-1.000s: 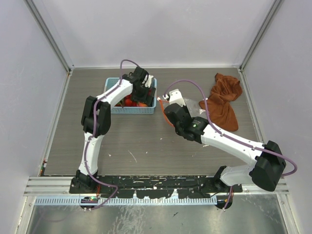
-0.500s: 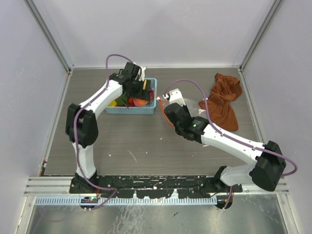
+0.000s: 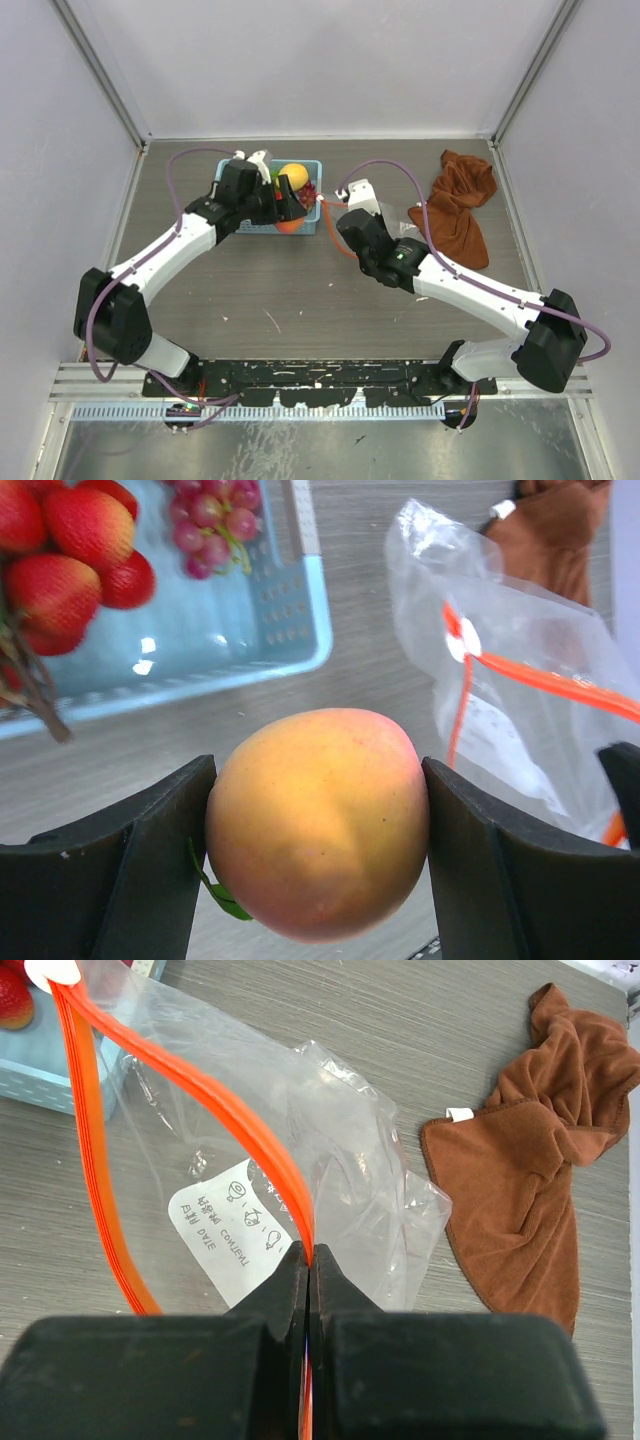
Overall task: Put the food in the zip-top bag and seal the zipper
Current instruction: Place the fake fruit in the zipper food storage bag.
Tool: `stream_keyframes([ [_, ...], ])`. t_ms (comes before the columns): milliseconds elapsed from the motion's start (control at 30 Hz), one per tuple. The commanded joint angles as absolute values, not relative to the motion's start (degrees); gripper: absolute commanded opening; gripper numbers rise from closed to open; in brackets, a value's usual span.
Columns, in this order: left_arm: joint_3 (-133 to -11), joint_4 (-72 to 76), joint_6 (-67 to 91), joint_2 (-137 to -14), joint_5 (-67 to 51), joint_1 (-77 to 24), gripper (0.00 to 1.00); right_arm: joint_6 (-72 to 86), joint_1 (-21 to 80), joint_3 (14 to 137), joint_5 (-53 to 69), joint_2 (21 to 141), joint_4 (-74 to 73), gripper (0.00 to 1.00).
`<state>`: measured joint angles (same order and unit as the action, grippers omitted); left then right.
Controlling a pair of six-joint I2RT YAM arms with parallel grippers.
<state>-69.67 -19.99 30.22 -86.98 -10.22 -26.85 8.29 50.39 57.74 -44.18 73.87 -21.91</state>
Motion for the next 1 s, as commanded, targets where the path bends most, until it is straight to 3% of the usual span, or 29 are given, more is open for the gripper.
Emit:
stream_keyframes([
  [0, -64.5, -6.9, 38.1, -80.8, -10.9, -30.3, 0.33, 10.6, 50.6, 60.6, -42.9, 72.3, -19.1, 0.0],
  [533, -53.8, 8.5, 51.3, -76.1, -0.5, -40.8, 0.31, 14.9, 51.1, 60.5, -36.6, 69.6, -20.0, 0.0],
  [967, -53.1, 9.1, 54.6, -76.9, 7.3, -44.9, 0.34, 19.3, 51.6, 60.1, -29.1, 68.4, -18.6, 0.0],
])
